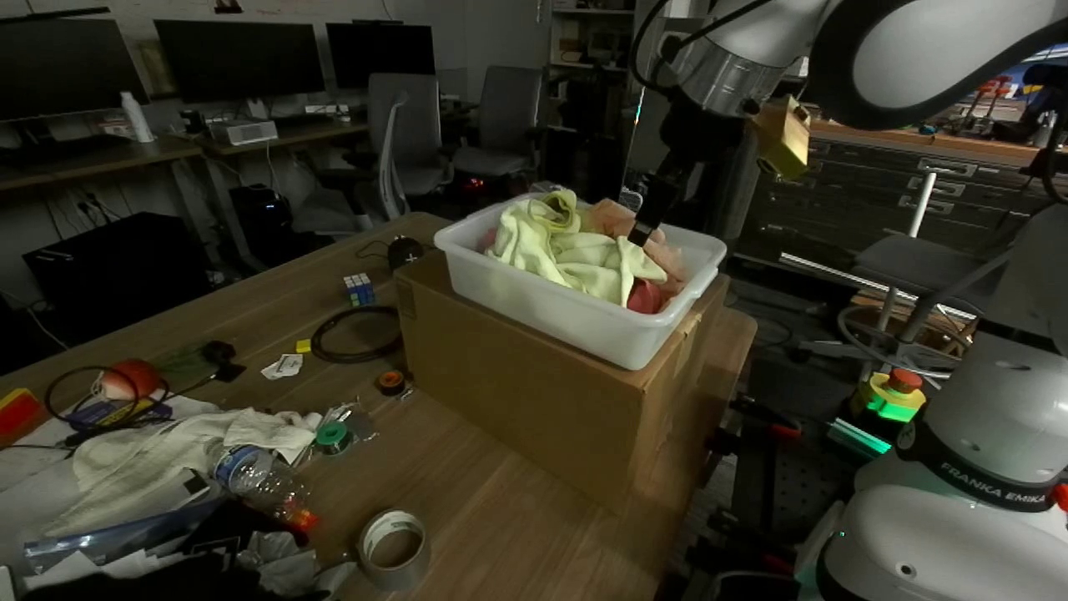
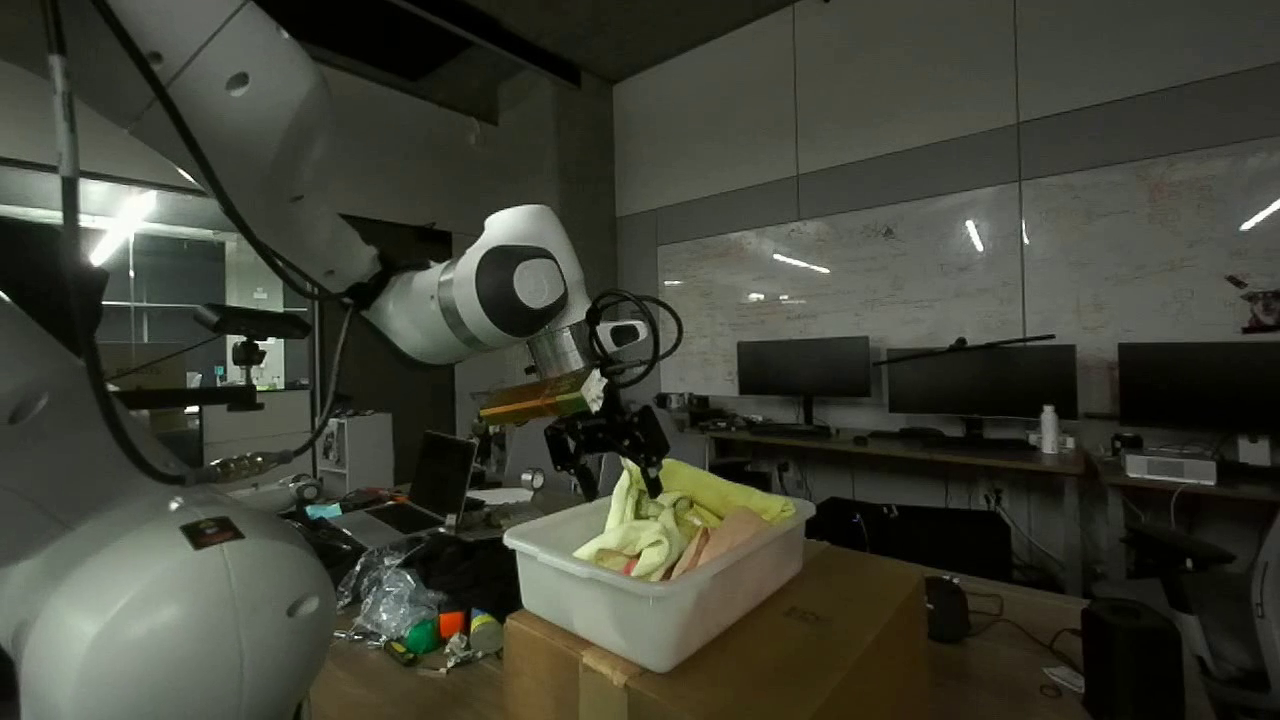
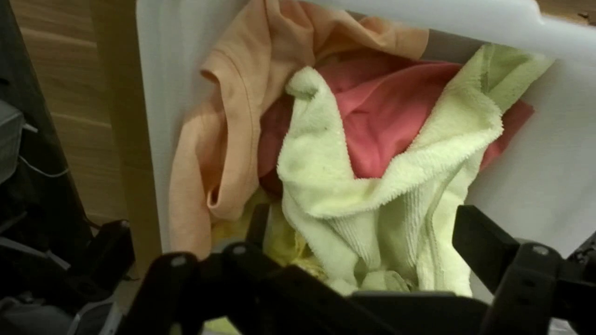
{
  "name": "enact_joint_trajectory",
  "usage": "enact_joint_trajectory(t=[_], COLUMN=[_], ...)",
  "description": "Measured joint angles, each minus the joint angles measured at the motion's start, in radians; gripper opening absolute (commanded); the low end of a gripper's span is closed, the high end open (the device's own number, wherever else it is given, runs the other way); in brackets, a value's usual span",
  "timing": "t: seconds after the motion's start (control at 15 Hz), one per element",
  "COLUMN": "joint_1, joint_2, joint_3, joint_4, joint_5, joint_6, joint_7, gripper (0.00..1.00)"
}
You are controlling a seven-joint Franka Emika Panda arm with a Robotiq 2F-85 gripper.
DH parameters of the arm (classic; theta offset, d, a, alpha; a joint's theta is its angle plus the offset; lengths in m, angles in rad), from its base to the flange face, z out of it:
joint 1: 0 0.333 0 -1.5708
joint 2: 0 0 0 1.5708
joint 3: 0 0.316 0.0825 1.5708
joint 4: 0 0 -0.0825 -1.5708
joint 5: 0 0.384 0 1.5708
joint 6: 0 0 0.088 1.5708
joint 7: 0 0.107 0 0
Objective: Remove the towels from the white bowl
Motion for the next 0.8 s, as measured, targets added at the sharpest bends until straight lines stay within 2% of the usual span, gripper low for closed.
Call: enact_joint_trajectory(t=[0.4, 0.6, 0.8], joint_1=[0.048, 0.054, 0.054], joint_2=[0.055, 0.101, 0.164], joint_3=[0.001, -0.001, -0.006], joint_4=[0.007, 0.021, 0.047], joint_5=[0.000, 0.000, 0.001], joint_6=[0.113, 0.105, 0.044], joint_7=[-0.090, -0.098, -0.098], gripper=[1.00, 1.00, 1.00])
